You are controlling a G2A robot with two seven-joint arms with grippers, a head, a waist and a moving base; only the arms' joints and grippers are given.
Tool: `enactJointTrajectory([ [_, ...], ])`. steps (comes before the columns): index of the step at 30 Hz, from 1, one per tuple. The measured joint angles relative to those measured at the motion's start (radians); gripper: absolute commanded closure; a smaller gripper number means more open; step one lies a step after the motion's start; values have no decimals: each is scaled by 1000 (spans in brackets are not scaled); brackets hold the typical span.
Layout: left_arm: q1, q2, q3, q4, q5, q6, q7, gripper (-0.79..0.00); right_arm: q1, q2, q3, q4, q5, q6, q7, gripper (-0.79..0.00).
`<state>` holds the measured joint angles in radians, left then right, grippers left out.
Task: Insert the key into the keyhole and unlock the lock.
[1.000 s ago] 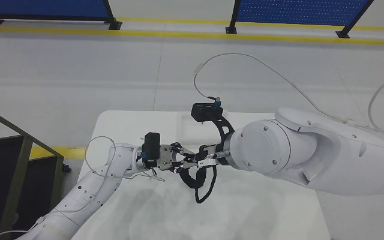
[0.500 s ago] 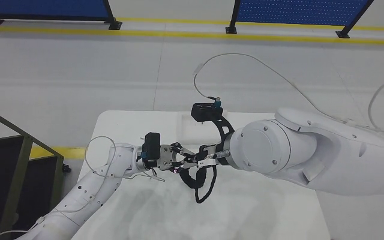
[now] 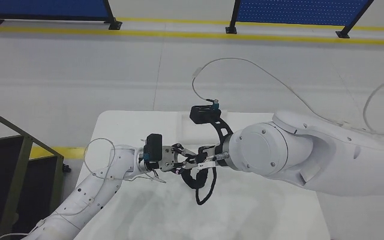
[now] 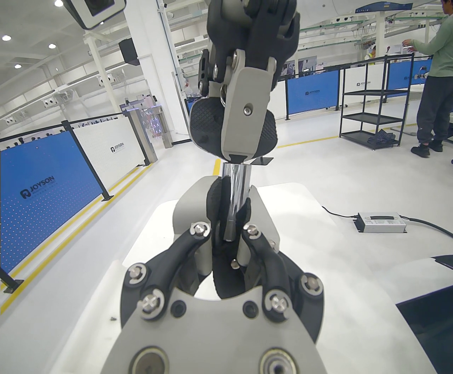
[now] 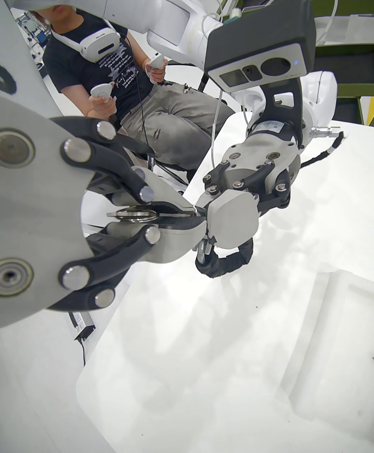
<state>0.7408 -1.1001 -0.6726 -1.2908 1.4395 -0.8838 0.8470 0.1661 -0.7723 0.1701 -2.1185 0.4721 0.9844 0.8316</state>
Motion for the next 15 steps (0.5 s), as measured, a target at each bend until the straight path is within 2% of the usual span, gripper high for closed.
enactJointTrajectory([
  [4,12,1,-15,-13,-7,-7,-22,0,-7,-8,0,8,-19,0,5,0],
  [5,15,2,-18,-15,-8,-8,-25,0,-9,-9,0,9,-21,0,5,-345],
  [6,18,2,-22,-17,-9,-9,-29,0,-10,-11,0,10,-22,0,4,-785],
  [15,35,-1,-43,-24,-10,-21,-47,0,-2,-10,1,11,-2,16,-12,-785],
])
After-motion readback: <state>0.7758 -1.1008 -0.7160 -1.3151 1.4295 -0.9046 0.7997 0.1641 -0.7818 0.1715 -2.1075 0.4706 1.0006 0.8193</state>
